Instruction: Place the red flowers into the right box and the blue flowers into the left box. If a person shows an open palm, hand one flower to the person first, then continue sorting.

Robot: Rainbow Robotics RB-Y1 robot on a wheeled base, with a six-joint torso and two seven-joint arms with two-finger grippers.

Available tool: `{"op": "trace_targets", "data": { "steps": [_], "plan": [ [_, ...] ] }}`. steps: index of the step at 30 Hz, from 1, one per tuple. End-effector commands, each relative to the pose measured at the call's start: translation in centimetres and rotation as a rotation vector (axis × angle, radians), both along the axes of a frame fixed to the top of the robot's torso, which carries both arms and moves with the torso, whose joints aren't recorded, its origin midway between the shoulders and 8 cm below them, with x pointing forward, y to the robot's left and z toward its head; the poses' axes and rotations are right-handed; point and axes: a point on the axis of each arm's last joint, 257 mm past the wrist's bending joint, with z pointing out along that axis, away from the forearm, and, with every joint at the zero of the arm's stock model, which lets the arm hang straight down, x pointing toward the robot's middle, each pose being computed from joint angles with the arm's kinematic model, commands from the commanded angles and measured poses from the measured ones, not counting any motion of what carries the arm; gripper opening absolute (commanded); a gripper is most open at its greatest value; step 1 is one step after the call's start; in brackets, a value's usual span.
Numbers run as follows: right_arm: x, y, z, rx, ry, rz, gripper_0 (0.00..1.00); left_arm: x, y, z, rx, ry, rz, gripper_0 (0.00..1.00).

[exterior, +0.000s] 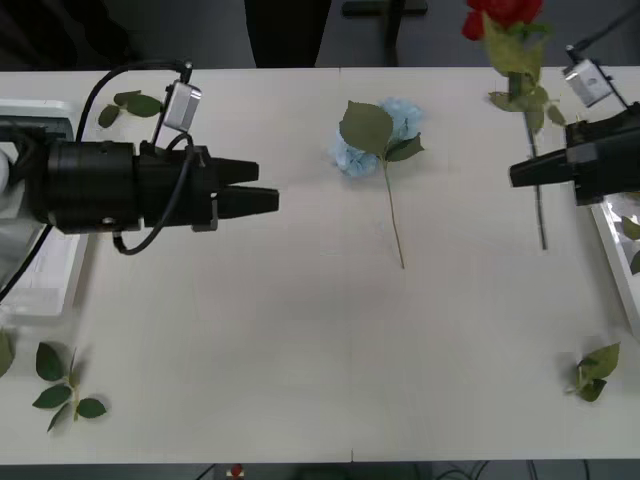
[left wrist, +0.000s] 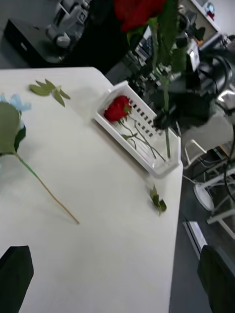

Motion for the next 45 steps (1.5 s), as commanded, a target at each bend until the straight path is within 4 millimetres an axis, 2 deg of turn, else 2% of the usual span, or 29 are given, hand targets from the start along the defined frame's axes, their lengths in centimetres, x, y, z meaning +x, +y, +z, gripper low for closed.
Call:
{"op": "trace_targets", "data": {
  "steps": [1,3,7,13,16,21,23,27,33,40,42,44,45],
  "plan": [
    [1.2,-8.1,1.8,-0.162,-0.017,-0.187,0.00,-2.2,2.0,1.0,0.041,-0.130,-0.080,0.98],
    [1.4,-11.4,1.8,-0.224,-0.007,-0.267,0.00,-2.7,2.7,1.0,0.050,-0.153,-0.097,0.98],
    [1.3,-19.4,1.8,-0.350,0.042,-0.456,0.00,-3.1,4.3,1.1,0.090,-0.213,-0.116,0.98],
    [0.9,-28.9,0.9,-0.479,0.115,-0.675,0.00,-2.5,5.5,1.4,0.118,-0.246,-0.099,0.98],
    [0.6,-32.5,-0.6,-0.528,0.153,-0.761,0.00,-2.1,5.8,1.6,0.116,-0.254,-0.084,0.98],
    [0.2,-36.7,-3.0,-0.585,0.185,-0.868,0.00,-1.5,6.1,1.4,0.122,-0.257,-0.060,0.98],
    [0.2,-37.7,-4.0,-0.598,0.182,-0.888,0.00,-1.4,6.1,1.4,0.118,-0.256,-0.057,0.98],
    [0.2,-39.8,-7.5,-0.641,0.148,-0.928,0.00,-1.2,6.0,1.3,0.108,-0.249,-0.051,0.98],
    [0.0,-41.0,-11.8,-0.682,0.103,-0.953,0.00,-1.2,5.7,1.3,0.099,-0.246,-0.051,0.98],
    [0.3,-39.3,-15.2,-0.656,0.108,-0.949,0.02,-1.2,5.8,1.3,0.100,-0.243,-0.048,0.98],
    [0.6,-38.7,-15.5,-0.644,0.107,-0.944,0.15,-1.1,5.7,1.3,0.098,-0.242,-0.047,0.98],
    [0.9,-38.4,-15.4,-0.637,0.104,-0.942,0.44,-1.1,5.8,1.3,0.099,-0.239,-0.046,0.98],
    [1.3,-38.0,-15.2,-0.625,0.099,-0.937,0.79,-1.1,5.8,1.3,0.099,-0.239,-0.046,0.98]
  ]
}}
